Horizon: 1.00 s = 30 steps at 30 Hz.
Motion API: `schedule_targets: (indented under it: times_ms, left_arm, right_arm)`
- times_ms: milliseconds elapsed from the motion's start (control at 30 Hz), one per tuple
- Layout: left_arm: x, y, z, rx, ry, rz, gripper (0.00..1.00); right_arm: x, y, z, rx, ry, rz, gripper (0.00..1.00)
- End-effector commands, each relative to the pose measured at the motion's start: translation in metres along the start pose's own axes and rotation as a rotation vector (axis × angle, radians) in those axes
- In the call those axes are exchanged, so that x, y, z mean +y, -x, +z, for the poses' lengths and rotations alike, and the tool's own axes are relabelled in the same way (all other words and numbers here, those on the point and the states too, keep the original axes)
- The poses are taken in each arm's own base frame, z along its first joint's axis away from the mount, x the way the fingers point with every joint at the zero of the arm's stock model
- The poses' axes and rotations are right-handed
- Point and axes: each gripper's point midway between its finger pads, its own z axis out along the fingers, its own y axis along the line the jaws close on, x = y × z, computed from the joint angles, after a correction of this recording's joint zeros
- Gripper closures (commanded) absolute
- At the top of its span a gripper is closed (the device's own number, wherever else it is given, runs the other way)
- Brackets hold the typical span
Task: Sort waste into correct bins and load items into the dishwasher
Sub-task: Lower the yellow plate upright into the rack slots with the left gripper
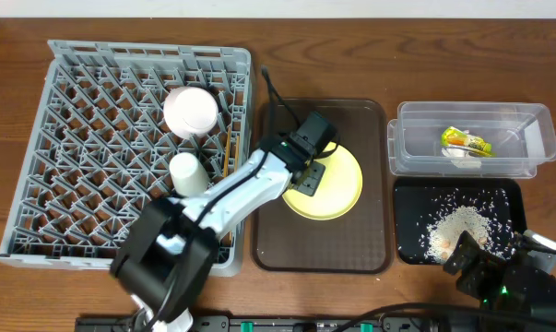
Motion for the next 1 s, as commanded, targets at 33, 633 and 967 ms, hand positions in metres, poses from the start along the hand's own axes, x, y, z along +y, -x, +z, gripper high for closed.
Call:
schedule_targets:
  times_ms: [33,633,967]
  left_arm:
    - [0.019,-0.008,0.024,0.055,0.054,-0.044,0.36]
    - [-0.039,-0.068,0.086,0.328,-0.252,-0.055,0.92]
    - [-0.037,-0.061,0.086,0.304,-0.257,-0.064,0.93]
  right_arm:
    - [-0.001,0.001,-0.001,-0.005,-0.007,0.010,0.01]
    - [-0.001,0.001,-0.001,-0.005,-0.007,0.010,0.01]
    - [-0.001,0.001,-0.001,-0.005,-0.007,0.010,0.01]
